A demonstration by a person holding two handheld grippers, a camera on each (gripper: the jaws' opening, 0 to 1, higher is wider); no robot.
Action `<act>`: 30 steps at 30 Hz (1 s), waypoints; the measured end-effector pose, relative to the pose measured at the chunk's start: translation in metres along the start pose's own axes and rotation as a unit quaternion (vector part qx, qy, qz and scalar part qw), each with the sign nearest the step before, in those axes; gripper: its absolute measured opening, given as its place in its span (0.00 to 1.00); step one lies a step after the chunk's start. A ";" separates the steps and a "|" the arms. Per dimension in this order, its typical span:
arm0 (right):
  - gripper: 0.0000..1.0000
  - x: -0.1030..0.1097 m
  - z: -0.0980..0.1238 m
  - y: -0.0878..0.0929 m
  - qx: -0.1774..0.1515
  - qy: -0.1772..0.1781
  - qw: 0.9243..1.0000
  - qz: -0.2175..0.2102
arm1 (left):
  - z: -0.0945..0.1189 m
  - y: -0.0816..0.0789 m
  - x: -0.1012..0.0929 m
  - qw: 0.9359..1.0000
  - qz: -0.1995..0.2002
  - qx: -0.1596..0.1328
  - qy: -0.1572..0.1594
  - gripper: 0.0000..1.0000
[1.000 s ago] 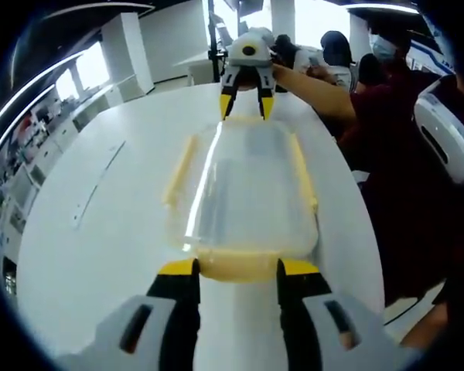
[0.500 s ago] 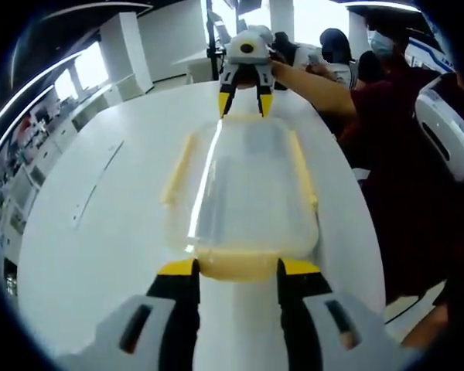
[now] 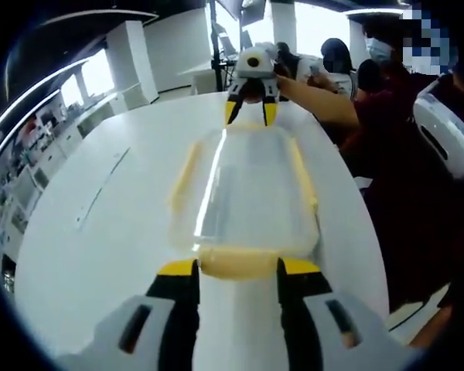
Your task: Snap each plastic latch of the storage box into its locked position after aligning the lid with the box until every specified latch is closed and the lid sits flush.
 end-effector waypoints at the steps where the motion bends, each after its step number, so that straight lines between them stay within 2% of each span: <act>1: 0.45 0.001 0.001 0.001 0.003 0.004 1.000 0.003 | 0.002 0.001 0.000 1.000 -0.002 -0.003 -0.005 0.40; 4: 0.48 0.013 0.006 0.004 0.003 0.016 1.000 0.002 | 0.011 0.005 0.000 1.000 -0.007 -0.008 -0.024 0.41; 5: 0.50 0.018 0.009 0.003 -0.003 0.029 1.000 0.008 | 0.016 0.008 0.001 0.999 -0.012 -0.010 -0.042 0.41; 9: 0.59 0.037 0.016 -0.005 -0.022 0.063 0.997 0.023 | 0.029 0.013 -0.002 0.998 -0.020 -0.016 -0.065 0.42; 10: 0.60 0.044 0.019 -0.007 -0.024 0.084 0.996 0.035 | 0.032 0.013 -0.004 0.997 -0.021 -0.022 -0.069 0.43; 13: 0.62 0.053 0.020 -0.013 -0.029 0.113 0.992 0.055 | 0.035 0.008 -0.009 0.996 -0.033 -0.034 -0.075 0.49; 17: 0.65 0.071 0.019 -0.026 -0.051 0.164 0.983 0.071 | 0.038 -0.008 -0.025 0.992 -0.074 -0.048 -0.089 0.56; 19: 0.65 0.082 0.017 -0.031 -0.055 0.197 0.975 0.083 | 0.035 -0.018 -0.037 0.990 -0.098 -0.058 -0.089 0.60; 23: 0.68 0.098 0.010 -0.038 -0.074 0.225 0.968 0.083 | 0.020 -0.029 -0.055 0.986 -0.128 -0.067 -0.078 0.67; 24: 0.71 0.101 0.009 -0.040 -0.076 0.248 0.962 0.083 | 0.014 -0.031 -0.061 0.985 -0.139 -0.069 -0.071 0.70; 25: 0.74 0.104 0.008 -0.041 -0.076 0.260 0.959 0.086 | 0.006 -0.032 -0.067 0.986 -0.144 -0.054 -0.065 0.71; 27: 0.77 0.109 0.007 -0.042 -0.069 0.277 0.954 0.088 | -0.005 -0.033 -0.074 0.983 -0.168 -0.036 -0.063 0.73; 30: 0.80 0.114 0.005 -0.043 -0.063 0.290 0.951 0.090 | -0.018 -0.034 -0.084 0.982 -0.183 -0.022 -0.050 0.74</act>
Point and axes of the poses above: the point that each gripper's makers call its tool centre point, and the gripper's own axes: z roughly backward along the fingers, x roughly to its left, y roughly out of its underside, the point moved 9 cm from there along z, roughly backward along the fingers, and after that the axes turned 13 degrees about z, right-handed, at the moved point
